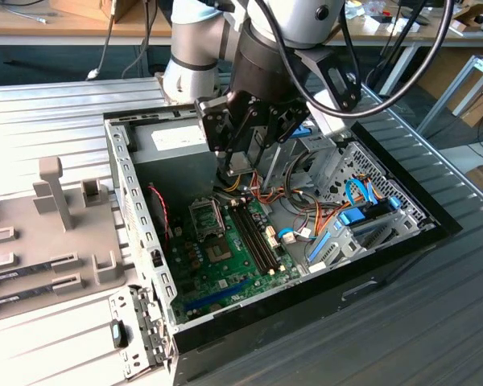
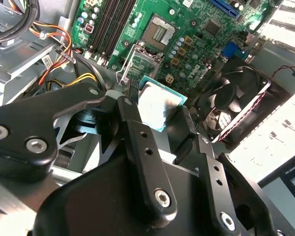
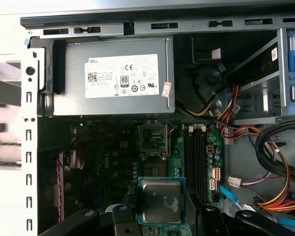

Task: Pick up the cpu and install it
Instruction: 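Pick up the cpu and move it towards the insertion slot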

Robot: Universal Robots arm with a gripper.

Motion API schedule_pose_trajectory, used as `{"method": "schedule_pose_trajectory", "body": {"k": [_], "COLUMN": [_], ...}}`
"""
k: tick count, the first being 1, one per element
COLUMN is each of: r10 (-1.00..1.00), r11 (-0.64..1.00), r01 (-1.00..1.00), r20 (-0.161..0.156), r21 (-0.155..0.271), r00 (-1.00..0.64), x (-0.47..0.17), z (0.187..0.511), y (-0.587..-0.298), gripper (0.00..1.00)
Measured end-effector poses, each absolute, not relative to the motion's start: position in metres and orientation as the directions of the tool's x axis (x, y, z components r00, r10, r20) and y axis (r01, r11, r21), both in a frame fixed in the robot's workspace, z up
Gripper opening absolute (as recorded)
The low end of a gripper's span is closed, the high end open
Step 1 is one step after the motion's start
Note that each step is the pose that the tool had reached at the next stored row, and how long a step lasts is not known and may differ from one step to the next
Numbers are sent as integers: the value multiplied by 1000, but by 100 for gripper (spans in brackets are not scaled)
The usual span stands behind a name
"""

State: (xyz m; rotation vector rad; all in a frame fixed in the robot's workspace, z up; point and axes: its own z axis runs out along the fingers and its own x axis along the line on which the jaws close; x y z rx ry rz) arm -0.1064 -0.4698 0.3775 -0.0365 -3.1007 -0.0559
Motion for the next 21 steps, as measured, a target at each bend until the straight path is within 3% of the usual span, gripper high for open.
{"method": "schedule_pose_trajectory", "body": {"k": [21], "r10": [23], "r11": [999], "r01": [24], "r20": [41], "r21": [35], "r00": [-999], "x": [-106], "z": [367], "y": [-471], "gripper": [47]}}
